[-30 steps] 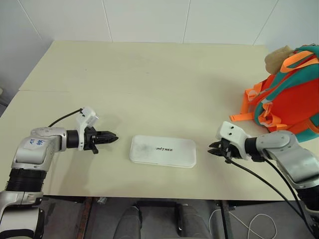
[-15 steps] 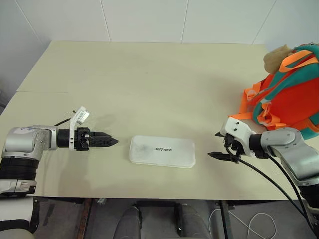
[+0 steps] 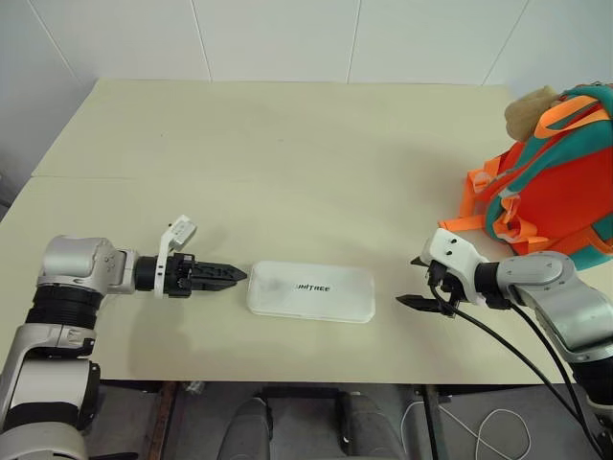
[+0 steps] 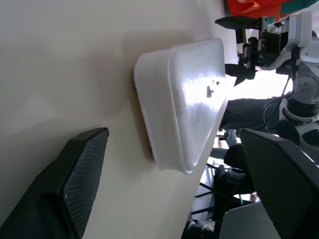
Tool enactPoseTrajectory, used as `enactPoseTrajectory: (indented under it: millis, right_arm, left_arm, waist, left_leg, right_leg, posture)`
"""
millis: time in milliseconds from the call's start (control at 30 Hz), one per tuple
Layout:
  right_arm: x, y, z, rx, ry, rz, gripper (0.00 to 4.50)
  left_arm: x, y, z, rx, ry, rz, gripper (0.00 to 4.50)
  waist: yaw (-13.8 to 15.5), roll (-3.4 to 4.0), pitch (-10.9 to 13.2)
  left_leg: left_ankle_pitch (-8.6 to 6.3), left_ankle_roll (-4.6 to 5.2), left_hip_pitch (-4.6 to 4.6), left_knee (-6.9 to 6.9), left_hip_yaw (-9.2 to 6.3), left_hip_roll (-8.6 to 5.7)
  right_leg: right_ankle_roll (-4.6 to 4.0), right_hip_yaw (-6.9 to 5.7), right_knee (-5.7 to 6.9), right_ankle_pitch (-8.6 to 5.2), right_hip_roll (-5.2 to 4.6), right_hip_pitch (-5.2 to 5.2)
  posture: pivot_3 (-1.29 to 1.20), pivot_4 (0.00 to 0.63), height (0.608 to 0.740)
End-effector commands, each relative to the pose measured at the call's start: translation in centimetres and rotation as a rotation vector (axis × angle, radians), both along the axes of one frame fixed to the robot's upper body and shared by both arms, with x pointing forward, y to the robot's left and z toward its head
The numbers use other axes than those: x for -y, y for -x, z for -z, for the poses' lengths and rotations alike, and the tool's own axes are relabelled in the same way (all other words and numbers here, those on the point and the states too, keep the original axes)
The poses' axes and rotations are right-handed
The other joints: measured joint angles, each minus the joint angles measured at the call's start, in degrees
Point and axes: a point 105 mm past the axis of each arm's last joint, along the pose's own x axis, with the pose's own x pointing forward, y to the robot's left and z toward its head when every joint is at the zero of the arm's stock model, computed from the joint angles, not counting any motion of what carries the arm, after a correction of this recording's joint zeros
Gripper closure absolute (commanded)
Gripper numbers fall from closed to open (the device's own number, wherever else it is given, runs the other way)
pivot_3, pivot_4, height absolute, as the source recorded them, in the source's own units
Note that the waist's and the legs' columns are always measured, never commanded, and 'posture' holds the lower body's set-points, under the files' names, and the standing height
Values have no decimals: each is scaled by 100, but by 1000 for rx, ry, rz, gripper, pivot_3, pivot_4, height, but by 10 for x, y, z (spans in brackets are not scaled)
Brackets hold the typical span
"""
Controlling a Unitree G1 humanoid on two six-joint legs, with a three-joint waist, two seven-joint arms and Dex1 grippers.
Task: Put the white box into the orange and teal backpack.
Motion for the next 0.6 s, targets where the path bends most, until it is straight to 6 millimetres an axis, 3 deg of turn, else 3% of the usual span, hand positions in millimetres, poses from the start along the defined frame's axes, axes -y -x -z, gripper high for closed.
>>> enactPoseTrajectory:
  millis: [33, 300, 600]
  right_arm:
    - [-4, -2, -11, 57, -13, -13, 0]
    - [-20, -2, -9, 63, -40, -40, 0]
    - [-24, 0, -7, 56, -50, -50, 0]
  left_arm:
    - [8, 0, 8, -62, 7, 0, 9]
    - [32, -6, 16, -68, 65, 17, 9]
    - [42, -10, 23, -38, 76, 19, 9]
  waist:
    - [2, 0, -1]
    - [25, 0, -2]
    - [42, 5, -6]
  left_leg:
    - [0, 0, 0, 1, 0, 0]
    - [0, 0, 2, 15, -3, -4]
    - [1, 1, 4, 41, -5, -9]
  right_leg:
    - [0, 0, 0, 0, 0, 0]
    - [8, 0, 0, 5, -1, 12]
    - [13, 2, 0, 8, -6, 26]
  posture:
    - [0, 150, 740]
    - [0, 150, 740]
    - [0, 150, 740]
